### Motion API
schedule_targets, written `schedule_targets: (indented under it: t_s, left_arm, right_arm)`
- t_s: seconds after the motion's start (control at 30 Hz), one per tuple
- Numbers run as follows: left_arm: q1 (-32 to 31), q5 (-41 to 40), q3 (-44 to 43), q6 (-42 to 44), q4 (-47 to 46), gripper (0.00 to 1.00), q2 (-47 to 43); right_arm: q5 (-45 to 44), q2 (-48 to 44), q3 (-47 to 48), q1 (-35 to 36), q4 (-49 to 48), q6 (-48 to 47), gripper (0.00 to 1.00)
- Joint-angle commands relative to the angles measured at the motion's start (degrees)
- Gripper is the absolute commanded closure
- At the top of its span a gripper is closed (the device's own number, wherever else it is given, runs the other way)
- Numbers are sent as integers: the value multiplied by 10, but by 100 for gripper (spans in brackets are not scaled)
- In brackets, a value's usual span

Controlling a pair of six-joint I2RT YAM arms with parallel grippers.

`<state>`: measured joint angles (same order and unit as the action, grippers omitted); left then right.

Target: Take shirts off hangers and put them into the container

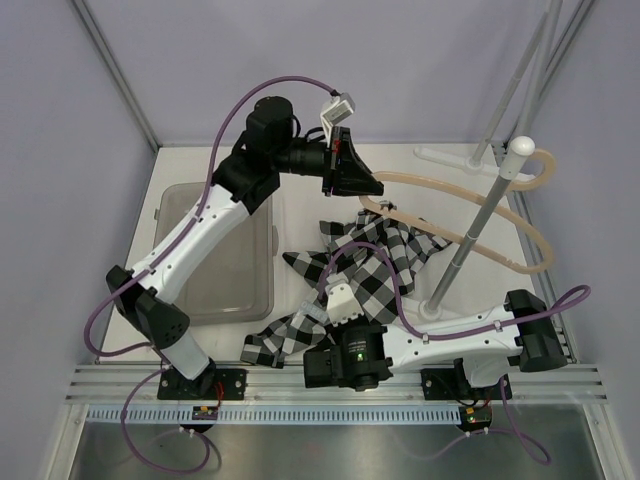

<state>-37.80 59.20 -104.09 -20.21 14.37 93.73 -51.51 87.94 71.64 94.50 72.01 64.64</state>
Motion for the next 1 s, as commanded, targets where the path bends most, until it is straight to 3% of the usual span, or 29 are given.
schedule_targets:
  t_s: [0.0,0.33,0.5,0.73,0.8,0.97]
  left_arm:
    - [-6,52,-55,-35,-65,100,10]
    - [-14,71,-187,-63,-65,100,88]
    - [-12,67,-190,-81,-95,100,95]
    - [7,50,-119,-107,-144,100,66]
    - [18,47,-70,-136,-213,100,52]
    - [31,40,-44,-143,-224,100,32]
  right_arm:
    - [-23,-17,1,8,20,46,100]
    - [-24,-10,6,10,23,50,100]
    - [-24,-15,4,10,34,58,100]
    - [-25,-31,-6,10,45,75,100]
    - [-25,-37,-11,10,45,76,100]
    - [-25,-51,-24,11,44,82,100]
